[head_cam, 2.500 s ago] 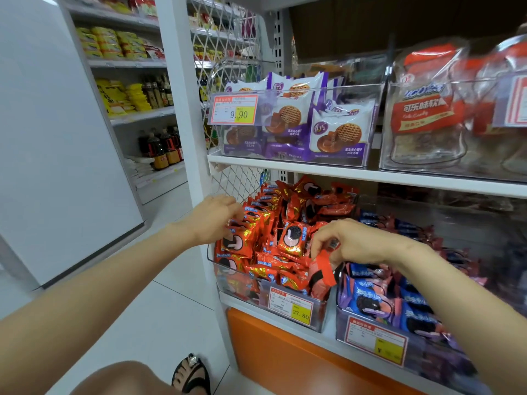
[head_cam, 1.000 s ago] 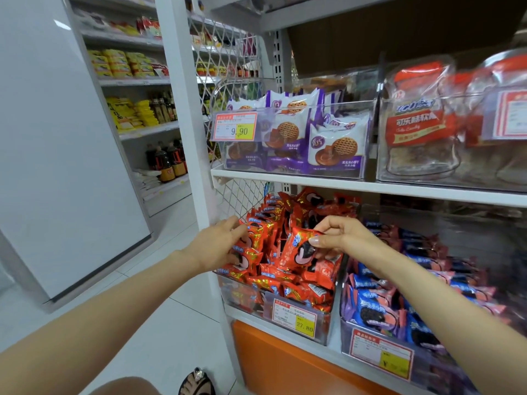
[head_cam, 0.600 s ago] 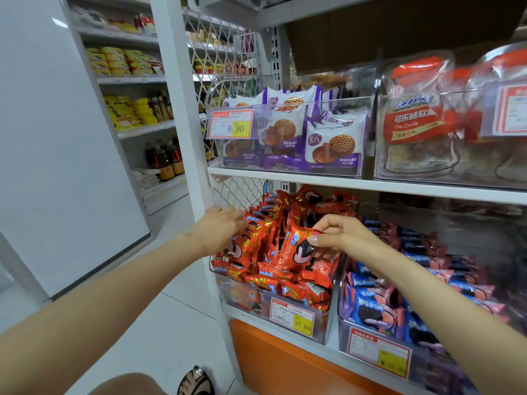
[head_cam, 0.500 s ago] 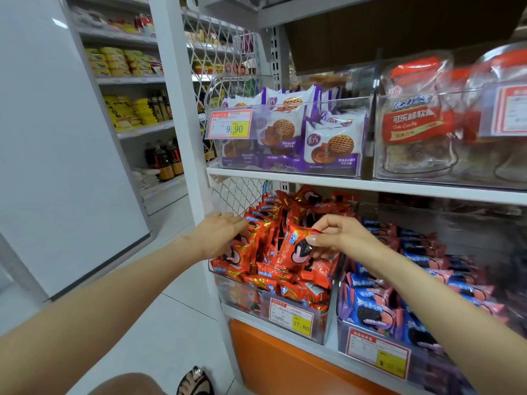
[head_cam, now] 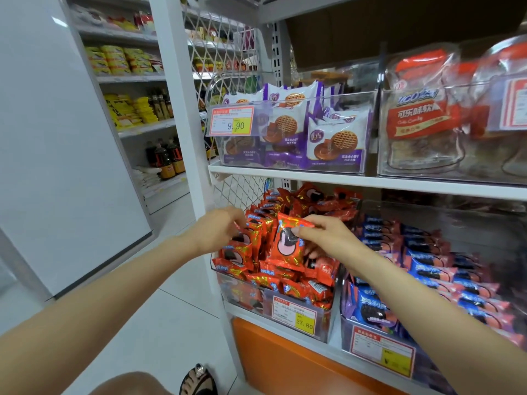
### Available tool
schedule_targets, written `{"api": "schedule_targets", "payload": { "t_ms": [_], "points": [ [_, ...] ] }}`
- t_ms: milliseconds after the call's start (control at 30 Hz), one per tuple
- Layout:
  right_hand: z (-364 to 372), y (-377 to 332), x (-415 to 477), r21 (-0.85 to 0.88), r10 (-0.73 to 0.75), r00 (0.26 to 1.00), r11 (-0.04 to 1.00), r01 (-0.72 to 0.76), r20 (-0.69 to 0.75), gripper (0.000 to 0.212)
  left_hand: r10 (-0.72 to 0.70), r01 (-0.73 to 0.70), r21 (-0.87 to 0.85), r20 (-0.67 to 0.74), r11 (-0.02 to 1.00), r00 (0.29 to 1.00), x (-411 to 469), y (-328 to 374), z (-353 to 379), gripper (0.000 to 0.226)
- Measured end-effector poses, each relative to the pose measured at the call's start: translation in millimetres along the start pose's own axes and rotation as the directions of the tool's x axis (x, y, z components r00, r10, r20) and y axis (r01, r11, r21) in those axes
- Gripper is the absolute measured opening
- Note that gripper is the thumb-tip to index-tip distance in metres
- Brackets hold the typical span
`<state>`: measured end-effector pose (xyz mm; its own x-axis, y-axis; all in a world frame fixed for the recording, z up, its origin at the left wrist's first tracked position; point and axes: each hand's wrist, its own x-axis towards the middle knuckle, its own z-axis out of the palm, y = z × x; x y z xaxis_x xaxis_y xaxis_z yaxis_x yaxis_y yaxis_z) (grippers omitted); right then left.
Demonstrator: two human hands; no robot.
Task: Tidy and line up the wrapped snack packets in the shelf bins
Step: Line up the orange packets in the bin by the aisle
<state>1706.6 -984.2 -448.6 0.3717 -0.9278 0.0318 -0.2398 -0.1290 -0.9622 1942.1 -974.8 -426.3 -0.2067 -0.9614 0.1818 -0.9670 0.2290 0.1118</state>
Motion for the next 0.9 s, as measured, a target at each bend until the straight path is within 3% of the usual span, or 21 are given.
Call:
{"api": "schedule_targets", "payload": {
  "t_ms": [67,133,200,233,333,433,500,533,600,667,767,900],
  "points": [
    [12,1,5,-0.04,-0.031,0.999,0.999,0.03,-0.015,0.009,-0.105,0.094,-0.411,-0.005,0.907,0.994,-5,4,-12,0.021],
    [26,2,8,-0.045,-0.081,0.997,0.996,0.082,0.008,0.011,-0.071,0.172,-0.673,0.175,0.719,0.982,-13,8,-25,0.029],
    [41,1,12,-0.05,-0.132,0.991,0.99,0.132,0.009,0.018,0.011,0.198,-0.684,0.288,0.702,0.958,-19,10,-28,0.045],
    [48,0,14,-0.044,-0.144,0.99,0.989,0.143,-0.006,0.021,0.006,0.193,-0.677,0.281,0.711,0.96,-20,11,-26,0.047],
    [64,-2,23,0.021,-0.142,0.99,0.99,0.143,-0.016,0.025,-0.103,0.18,-0.7,0.151,0.692,0.983,-24,3,-15,0.031],
    [72,0,31,-0.028,-0.111,0.992,0.993,0.112,0.063,0.032,-0.217,0.195,-0.763,0.074,0.616,0.973,-31,-11,-8,0.02],
    [76,2,34,-0.121,-0.098,0.992,0.987,0.108,0.084,0.034,-0.282,0.222,-0.747,0.048,0.627,0.958,-37,-19,-1,0.02],
    [79,4,35,-0.17,-0.104,0.992,0.979,0.115,0.075,0.032,-0.302,0.236,-0.687,0.025,0.687,0.953,-41,-22,4,0.021],
    [83,6,37,-0.243,-0.138,0.989,0.959,0.146,0.051,0.025,-0.329,0.269,-0.46,-0.055,0.846,0.943,-50,-28,16,0.026],
    [85,6,38,-0.27,-0.173,0.984,0.946,0.178,0.042,0.019,-0.345,0.296,-0.255,-0.179,0.921,0.921,-61,-28,26,0.029],
    [89,7,42,-0.336,-0.211,0.977,0.919,0.206,0.023,0.014,-0.22,0.179,-0.153,-0.316,0.972,0.923,-76,-17,39,0.023],
    [94,9,42,-0.409,-0.254,0.967,0.881,0.237,0.013,0.014,-0.052,0.019,-0.128,-0.265,0.992,0.963,-83,-6,61,0.037]
  ]
}}
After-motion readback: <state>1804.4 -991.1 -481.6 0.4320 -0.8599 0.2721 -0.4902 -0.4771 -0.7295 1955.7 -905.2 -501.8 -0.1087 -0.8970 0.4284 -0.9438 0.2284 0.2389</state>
